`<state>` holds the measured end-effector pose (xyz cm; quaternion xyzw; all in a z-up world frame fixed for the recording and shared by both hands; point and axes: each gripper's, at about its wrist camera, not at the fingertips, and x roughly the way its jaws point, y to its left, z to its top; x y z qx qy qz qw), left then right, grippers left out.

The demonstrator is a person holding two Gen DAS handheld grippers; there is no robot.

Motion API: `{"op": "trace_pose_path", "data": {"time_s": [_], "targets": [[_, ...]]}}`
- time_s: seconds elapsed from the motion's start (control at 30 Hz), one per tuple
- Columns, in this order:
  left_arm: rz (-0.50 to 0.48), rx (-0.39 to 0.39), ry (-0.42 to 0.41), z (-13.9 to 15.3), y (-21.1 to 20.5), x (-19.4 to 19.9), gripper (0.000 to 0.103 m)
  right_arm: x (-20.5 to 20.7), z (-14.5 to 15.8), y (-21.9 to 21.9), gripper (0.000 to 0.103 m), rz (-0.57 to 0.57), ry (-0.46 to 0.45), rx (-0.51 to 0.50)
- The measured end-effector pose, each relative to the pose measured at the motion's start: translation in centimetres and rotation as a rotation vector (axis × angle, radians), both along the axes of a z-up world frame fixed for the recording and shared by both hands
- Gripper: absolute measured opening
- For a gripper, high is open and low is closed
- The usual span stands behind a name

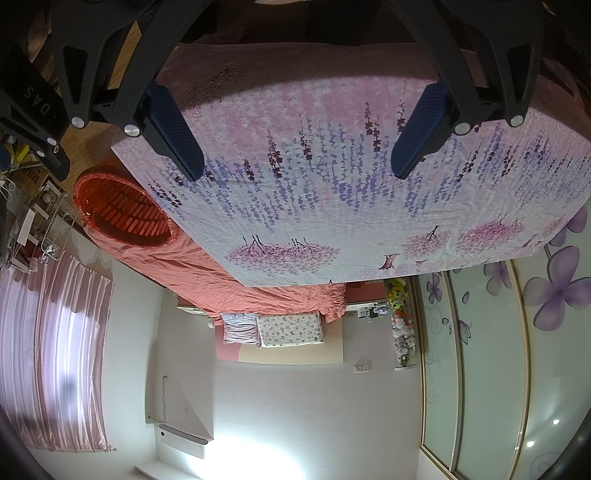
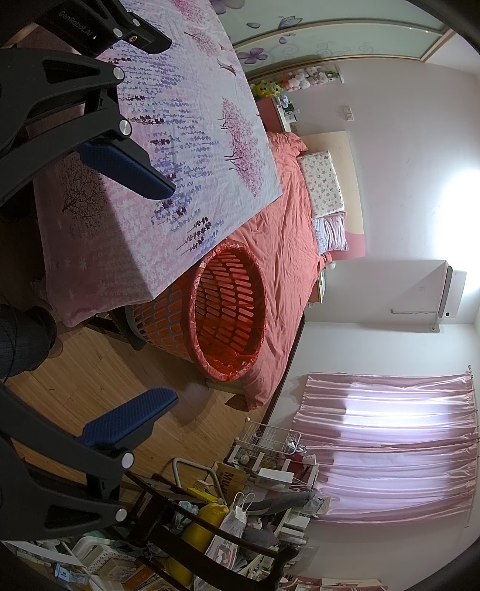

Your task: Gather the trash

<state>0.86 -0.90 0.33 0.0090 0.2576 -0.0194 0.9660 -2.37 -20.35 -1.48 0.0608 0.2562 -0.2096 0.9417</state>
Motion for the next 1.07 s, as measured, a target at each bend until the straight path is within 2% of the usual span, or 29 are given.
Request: {"op": "trace_pose_path", "data": {"time_s": [1.07], "targets": [[0.018, 0.003, 0.004, -0.13, 0.32, -0.08, 0.099, 0.04, 0.02, 0.21, 0.101, 0.002, 0.001, 0.001]]}}
